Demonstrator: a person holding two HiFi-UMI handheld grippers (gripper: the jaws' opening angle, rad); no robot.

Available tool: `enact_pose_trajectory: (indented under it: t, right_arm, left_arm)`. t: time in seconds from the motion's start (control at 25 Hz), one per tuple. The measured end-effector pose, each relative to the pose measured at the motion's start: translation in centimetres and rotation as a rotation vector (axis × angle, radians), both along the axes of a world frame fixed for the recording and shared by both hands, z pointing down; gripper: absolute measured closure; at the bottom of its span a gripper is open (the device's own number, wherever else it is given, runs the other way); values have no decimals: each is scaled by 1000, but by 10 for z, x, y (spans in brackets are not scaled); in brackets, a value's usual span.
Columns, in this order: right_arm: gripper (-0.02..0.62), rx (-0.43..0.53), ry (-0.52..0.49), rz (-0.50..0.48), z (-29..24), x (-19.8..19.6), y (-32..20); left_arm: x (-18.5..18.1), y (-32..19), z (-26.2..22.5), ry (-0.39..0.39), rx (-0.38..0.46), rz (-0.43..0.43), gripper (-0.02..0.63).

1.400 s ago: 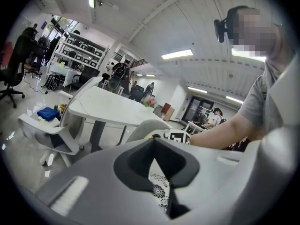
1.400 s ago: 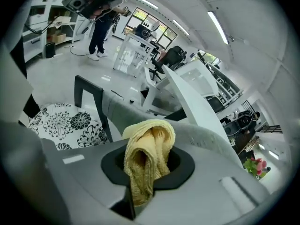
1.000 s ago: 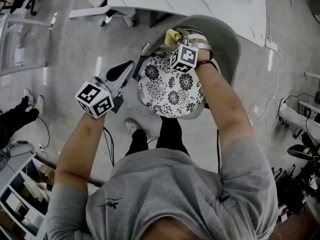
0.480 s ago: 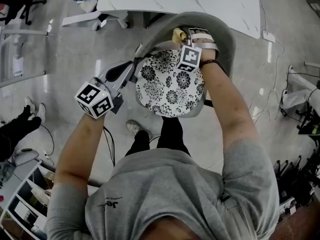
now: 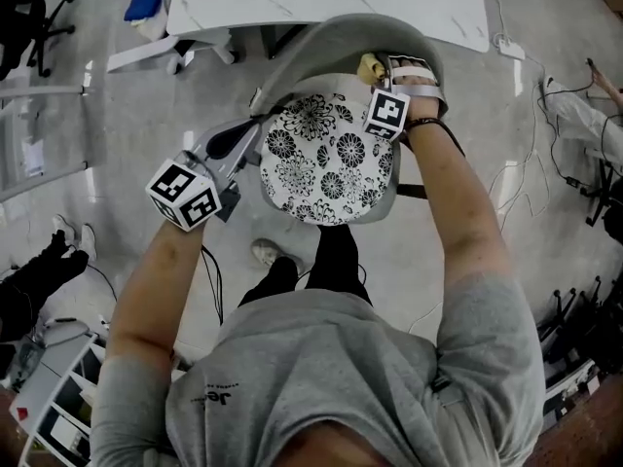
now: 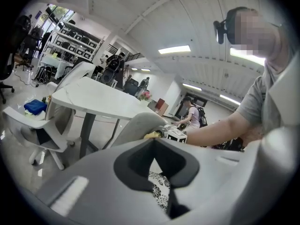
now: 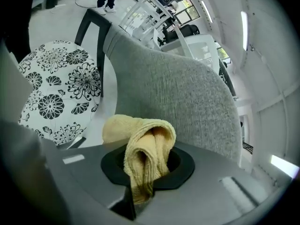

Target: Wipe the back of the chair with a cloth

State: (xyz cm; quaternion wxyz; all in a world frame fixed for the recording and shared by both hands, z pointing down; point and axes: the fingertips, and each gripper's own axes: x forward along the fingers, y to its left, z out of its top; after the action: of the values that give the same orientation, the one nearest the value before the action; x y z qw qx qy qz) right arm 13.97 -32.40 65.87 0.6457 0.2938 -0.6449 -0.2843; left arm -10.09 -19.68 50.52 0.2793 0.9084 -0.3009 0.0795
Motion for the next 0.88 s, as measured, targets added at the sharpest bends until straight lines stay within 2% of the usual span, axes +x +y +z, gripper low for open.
enact_pose_trajectory:
  t: [0.32,0.56,0.72,0.88]
  right_arm:
    - [543,-13,59,121,-9,59,28]
    - [543,-17,68,193,-19,86,48]
    - [543,-37,63,192,-22,91,54]
    - [543,-101,-68,154,-19,58,50]
  left_arm:
    - [10,4,-4,4,4,59,548]
    - [10,-4,-1,-28,24,70,548]
    - [9,-15,-2,-42,39,56,548]
    - [5,-19,-5,-24,44,38,548]
